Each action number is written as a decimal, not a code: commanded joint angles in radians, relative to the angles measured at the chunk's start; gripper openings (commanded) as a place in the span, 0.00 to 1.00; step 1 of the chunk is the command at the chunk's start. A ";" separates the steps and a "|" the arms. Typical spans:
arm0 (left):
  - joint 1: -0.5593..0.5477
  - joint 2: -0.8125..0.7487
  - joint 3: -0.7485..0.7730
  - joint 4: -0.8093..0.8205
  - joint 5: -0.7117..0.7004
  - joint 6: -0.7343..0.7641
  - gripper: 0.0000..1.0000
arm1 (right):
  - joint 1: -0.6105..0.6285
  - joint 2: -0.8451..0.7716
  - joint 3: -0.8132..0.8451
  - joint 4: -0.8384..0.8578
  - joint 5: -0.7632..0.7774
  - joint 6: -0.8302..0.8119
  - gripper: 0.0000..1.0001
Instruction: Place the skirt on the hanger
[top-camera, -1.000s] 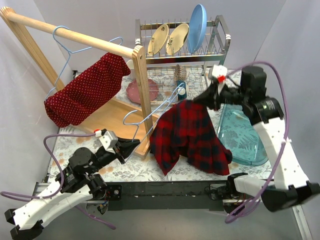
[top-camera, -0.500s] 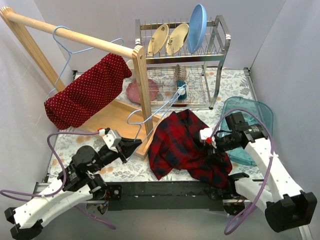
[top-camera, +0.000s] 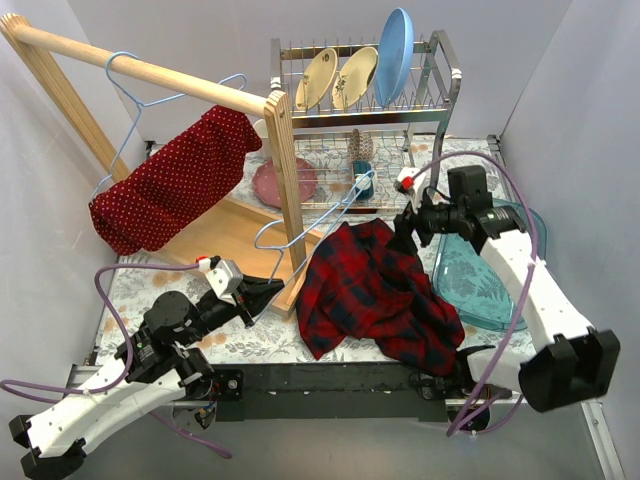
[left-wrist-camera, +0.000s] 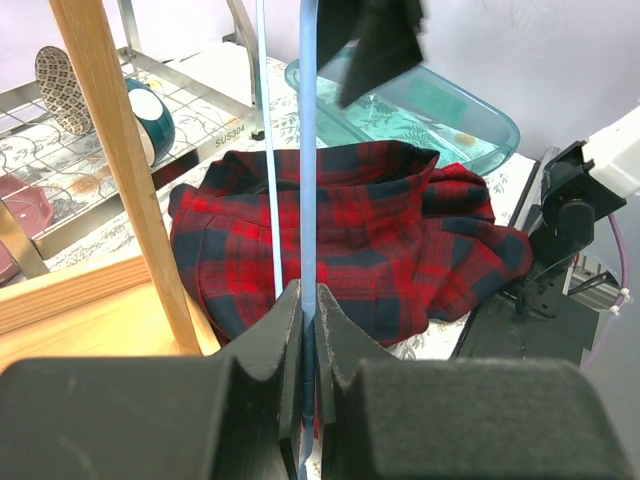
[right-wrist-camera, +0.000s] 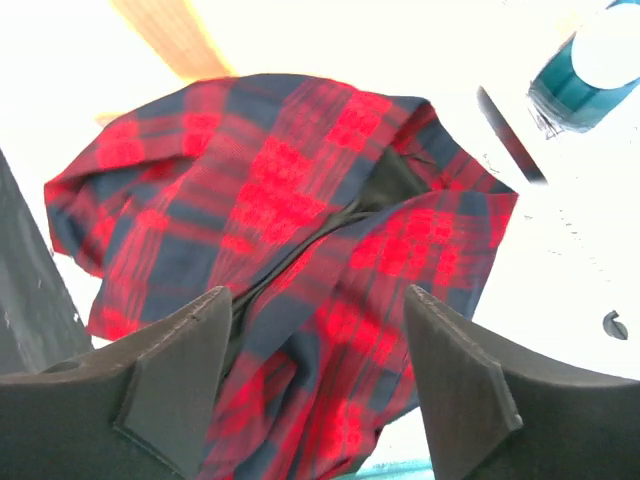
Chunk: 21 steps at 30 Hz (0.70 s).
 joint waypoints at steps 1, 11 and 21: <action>0.007 -0.008 0.004 0.017 0.020 0.009 0.00 | 0.018 0.120 0.074 0.051 0.043 0.159 0.78; 0.007 -0.019 0.004 0.017 0.020 0.011 0.00 | 0.040 0.243 0.020 0.071 0.066 0.208 0.71; 0.009 -0.016 0.002 0.018 0.028 0.011 0.00 | 0.043 0.315 0.025 0.014 0.028 0.179 0.38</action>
